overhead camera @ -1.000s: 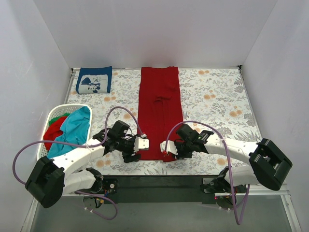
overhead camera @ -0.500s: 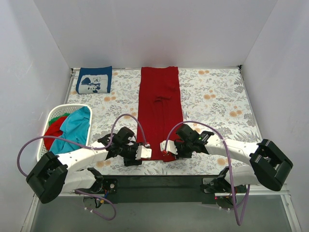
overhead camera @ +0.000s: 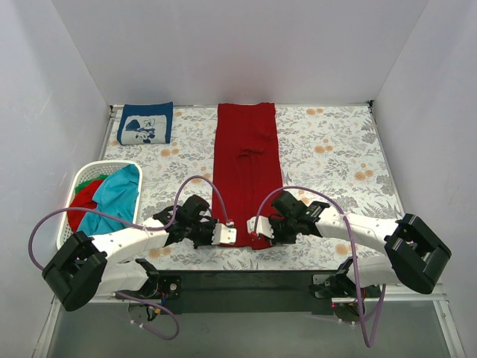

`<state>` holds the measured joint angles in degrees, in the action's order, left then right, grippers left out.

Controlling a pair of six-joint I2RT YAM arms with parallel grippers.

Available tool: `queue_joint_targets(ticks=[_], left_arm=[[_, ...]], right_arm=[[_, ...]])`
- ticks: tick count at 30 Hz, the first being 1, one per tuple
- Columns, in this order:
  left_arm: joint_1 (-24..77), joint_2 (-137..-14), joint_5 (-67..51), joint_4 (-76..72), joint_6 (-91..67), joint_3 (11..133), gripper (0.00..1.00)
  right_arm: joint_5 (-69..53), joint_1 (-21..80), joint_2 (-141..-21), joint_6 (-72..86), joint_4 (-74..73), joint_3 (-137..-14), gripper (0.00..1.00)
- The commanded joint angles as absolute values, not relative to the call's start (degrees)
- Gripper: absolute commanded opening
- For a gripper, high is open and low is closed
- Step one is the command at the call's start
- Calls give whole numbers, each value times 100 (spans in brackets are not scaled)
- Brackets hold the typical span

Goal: Fold and stack the t-shirts
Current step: Fold the tshirt

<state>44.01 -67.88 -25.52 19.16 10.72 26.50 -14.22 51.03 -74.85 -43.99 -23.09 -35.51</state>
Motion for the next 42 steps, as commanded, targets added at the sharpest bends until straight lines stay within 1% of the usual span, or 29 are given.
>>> queue_joint_targets(ticks=[1, 6, 11, 16, 25, 30, 34, 36, 42], left_arm=[[4430, -6777, -2548, 2504, 1011, 2820, 0], [4526, -6496, -3048, 3145, 923, 3137, 0], [4833, -6249, -3313, 3752, 792, 3348, 0], [4825, -6100, -3191, 3858, 457, 3533, 0], [4211, -6293, -3261, 3674, 404, 4103, 0], [3569, -6907, -3410, 3542, 746, 4552, 0], [3008, -7584, -3454, 3384, 1098, 5079, 0], [2883, -7926, -3445, 3357, 1169, 5501, 0], [2470, -9016, -3463, 3129, 1327, 6396, 0]], right_arm=[[-1380, 5124, -7498, -4509, -2988, -3629, 1], [-1774, 5133, -7120, -4308, -3409, -3806, 1], [-1889, 5300, -6715, -4122, -3516, -3647, 1], [-1714, 5282, -6671, -4139, -3586, -3893, 1], [-1802, 4721, -6706, -4596, -3858, -4674, 1], [-2004, 4176, -7066, -5096, -3972, -5194, 1], [-2127, 3640, -7496, -5615, -3973, -5554, 1], [-2232, 3455, -7707, -5791, -3973, -5870, 1], [-2469, 2822, -8892, -6310, -3999, -6801, 1]])
